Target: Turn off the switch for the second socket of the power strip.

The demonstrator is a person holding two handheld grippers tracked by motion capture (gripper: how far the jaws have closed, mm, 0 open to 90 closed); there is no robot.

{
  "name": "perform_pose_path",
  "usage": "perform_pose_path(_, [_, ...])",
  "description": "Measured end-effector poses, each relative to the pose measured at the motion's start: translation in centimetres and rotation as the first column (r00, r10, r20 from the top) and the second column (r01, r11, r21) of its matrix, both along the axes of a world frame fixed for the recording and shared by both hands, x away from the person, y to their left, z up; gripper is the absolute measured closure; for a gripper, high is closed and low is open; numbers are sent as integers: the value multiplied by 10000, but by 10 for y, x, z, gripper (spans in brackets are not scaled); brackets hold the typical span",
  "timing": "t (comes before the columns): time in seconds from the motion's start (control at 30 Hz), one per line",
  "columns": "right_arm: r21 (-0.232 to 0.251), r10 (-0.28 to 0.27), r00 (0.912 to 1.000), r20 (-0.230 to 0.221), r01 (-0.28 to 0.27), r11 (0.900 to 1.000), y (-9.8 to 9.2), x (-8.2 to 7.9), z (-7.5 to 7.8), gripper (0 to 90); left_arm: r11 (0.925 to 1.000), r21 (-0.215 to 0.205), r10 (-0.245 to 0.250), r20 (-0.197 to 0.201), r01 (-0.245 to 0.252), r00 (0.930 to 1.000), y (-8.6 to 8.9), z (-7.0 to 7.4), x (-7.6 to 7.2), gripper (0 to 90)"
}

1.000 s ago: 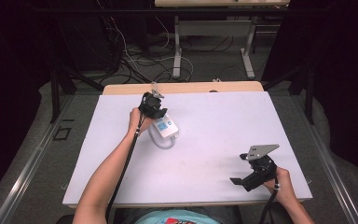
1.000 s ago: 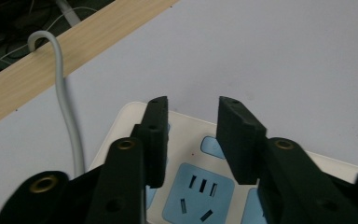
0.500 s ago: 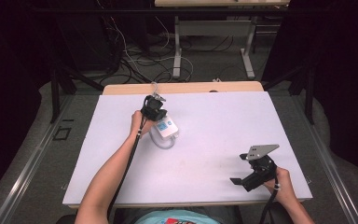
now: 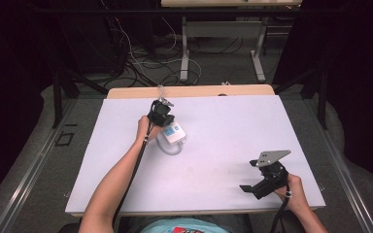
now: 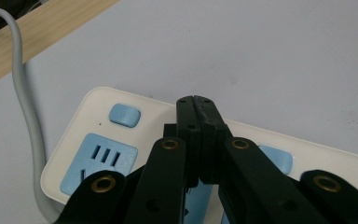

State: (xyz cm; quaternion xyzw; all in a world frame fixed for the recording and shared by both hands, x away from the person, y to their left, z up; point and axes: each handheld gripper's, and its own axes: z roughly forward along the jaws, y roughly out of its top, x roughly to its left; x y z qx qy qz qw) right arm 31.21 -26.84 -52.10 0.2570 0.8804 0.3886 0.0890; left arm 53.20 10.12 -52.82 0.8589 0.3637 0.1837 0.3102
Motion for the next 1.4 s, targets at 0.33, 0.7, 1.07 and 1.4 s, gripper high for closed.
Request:
perform_pose_path(0.33, [-21,76,10000,62,-76,10000,0,1,-1,16,10000,39,89,-14,-89,10000,-1,0,-1,897])
perform_pose_path(0.7, [-6,-50,10000,-61,50,10000,0,1,-1,16,10000,35,34,-160,-34,9999,-1,1,1,898])
perform_pose_path(1.07, [-16,-61,9999,-81,61,10000,0,1,-1,16,10000,-8,50,-211,-50,9998,0,1,2,899])
perform_pose_path(1.4, [-42,-30,9999,-108,30,10000,0,1,-1,17,9992,-374,99,-393,-114,9992,3,-1,4,900])
